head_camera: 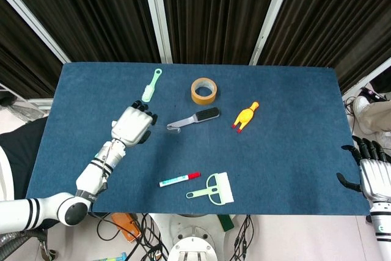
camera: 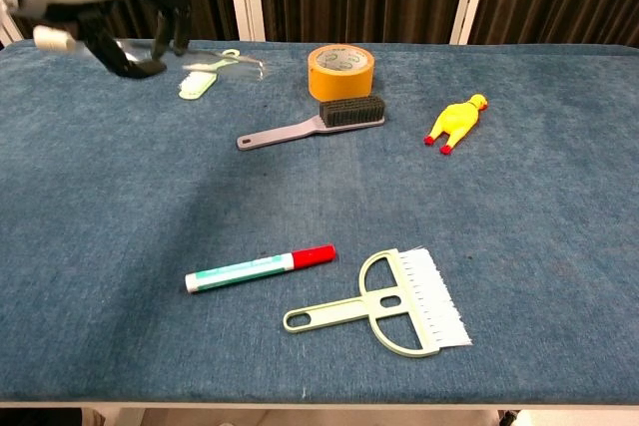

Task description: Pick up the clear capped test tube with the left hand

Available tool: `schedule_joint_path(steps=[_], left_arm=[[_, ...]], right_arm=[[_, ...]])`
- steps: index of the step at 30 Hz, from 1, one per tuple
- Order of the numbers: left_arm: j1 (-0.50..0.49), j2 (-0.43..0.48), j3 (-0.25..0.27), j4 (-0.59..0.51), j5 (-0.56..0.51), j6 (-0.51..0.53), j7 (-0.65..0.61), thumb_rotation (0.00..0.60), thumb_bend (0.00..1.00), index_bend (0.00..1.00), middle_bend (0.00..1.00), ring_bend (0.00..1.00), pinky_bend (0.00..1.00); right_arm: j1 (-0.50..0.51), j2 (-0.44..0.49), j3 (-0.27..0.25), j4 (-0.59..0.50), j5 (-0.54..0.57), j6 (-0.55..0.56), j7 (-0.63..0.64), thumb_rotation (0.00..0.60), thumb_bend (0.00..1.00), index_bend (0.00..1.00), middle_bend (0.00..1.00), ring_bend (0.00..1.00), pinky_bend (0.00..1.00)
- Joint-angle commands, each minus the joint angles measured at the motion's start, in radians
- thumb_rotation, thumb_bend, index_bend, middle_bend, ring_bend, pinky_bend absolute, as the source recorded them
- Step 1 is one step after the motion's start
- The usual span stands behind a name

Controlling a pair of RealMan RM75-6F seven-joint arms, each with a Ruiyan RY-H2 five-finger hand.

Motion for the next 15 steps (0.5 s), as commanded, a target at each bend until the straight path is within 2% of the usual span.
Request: schedule_joint_path(steps=[1, 8, 15], left_arm=[[-0.038, 0.061, 0.004, -0.069, -0.001, 0.035, 0.111, 0.600, 0.50, 0.53, 0.55, 0.26, 0.23], [-0.103, 0.143, -0.018, -0.152, -0.052, 0.059, 0.254, 0.600, 0.50, 0.53, 0.55, 0.27, 0.23], [-0.153, 0.208, -0.035, -0.222, -0.112, 0.092, 0.343, 0.600, 0.50, 0.53, 0.55, 0.28, 0.25]], right_arm=[[-0.001, -0.001, -0.001, 0.000, -0.002, 0.002, -0.002, 0.600, 0.36, 0.33, 0.14, 0.11, 0.08], [-0.001, -0.003, 0.001, 0.000, 0.002, 0.004, -0.010, 0.600, 0.36, 0.33, 0.14, 0.11, 0.07], [-0.003, -0.003, 0.001, 0.000, -0.001, 0.008, -0.005, 0.600, 0.36, 0.33, 0.14, 0.11, 0.07]])
